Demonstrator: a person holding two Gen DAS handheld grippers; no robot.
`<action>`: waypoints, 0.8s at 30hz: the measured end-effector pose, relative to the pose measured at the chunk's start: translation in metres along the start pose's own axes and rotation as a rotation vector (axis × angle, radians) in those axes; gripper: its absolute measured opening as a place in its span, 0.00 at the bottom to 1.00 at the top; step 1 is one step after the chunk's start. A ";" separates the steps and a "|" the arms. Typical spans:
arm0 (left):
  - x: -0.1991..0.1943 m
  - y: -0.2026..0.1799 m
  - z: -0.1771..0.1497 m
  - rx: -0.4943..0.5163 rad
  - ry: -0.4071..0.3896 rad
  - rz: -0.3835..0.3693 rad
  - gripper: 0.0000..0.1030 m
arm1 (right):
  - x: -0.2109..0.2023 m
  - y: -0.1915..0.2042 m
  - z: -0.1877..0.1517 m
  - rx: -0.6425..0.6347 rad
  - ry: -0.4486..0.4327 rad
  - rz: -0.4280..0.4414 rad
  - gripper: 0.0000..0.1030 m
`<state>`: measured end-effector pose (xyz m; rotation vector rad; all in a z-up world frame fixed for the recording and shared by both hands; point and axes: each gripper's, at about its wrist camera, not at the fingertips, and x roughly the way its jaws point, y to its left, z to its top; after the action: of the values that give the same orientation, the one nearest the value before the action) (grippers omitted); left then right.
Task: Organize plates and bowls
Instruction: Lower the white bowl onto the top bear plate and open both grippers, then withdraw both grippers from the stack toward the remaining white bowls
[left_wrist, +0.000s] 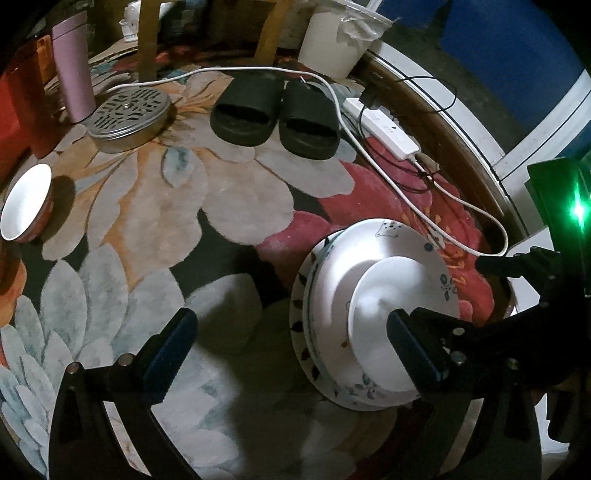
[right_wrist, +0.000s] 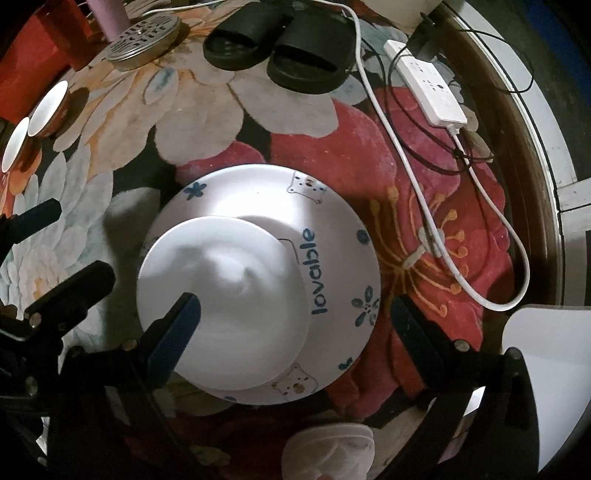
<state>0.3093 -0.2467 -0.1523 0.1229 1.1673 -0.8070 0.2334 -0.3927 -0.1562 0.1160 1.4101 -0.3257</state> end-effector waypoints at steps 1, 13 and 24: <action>-0.001 0.002 -0.001 -0.002 0.000 0.002 0.99 | 0.000 0.002 0.000 -0.004 -0.001 0.000 1.00; -0.011 0.026 -0.010 -0.033 -0.002 0.027 0.99 | -0.001 0.024 0.003 -0.040 -0.004 -0.002 1.00; -0.025 0.060 -0.024 -0.077 -0.004 0.060 0.99 | -0.003 0.049 0.005 -0.068 -0.013 -0.001 1.00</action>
<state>0.3243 -0.1799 -0.1592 0.0923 1.1834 -0.7083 0.2519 -0.3474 -0.1580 0.0569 1.4074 -0.2784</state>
